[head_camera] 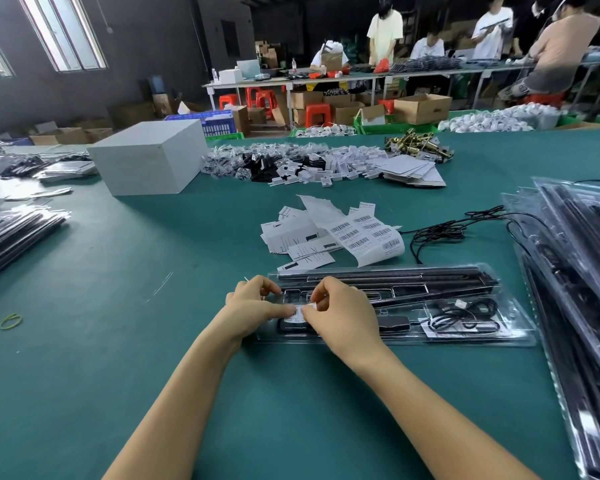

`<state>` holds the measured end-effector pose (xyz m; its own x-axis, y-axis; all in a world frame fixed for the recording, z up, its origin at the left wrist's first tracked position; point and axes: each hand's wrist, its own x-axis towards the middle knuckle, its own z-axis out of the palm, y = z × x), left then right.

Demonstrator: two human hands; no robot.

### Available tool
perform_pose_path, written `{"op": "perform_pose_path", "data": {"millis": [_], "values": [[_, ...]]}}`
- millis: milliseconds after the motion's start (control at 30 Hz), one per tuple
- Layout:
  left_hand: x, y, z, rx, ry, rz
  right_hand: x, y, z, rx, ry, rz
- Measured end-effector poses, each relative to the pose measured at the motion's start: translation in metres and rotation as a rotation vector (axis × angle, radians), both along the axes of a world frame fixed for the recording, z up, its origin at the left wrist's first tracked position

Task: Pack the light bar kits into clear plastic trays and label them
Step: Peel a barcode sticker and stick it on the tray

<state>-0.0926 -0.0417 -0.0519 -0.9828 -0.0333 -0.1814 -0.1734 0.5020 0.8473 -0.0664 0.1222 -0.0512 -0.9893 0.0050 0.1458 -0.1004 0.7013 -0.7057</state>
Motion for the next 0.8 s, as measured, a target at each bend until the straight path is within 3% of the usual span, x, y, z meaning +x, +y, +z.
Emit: {"op": "perform_pose_path", "data": {"millis": [233, 533, 800], "values": [[0.0, 0.0, 0.001, -0.054, 0.018, -0.015, 0.005, -0.014, -0.012, 0.465, 0.287, -0.056], [-0.002, -0.004, -0.002, -0.041, 0.017, -0.027, -0.002, -0.009, -0.016, 0.408, 0.129, -0.156], [-0.005, -0.005, -0.004, -0.033, 0.017, -0.022, 0.002, 0.005, -0.01, 0.296, 0.167, -0.073]]}}
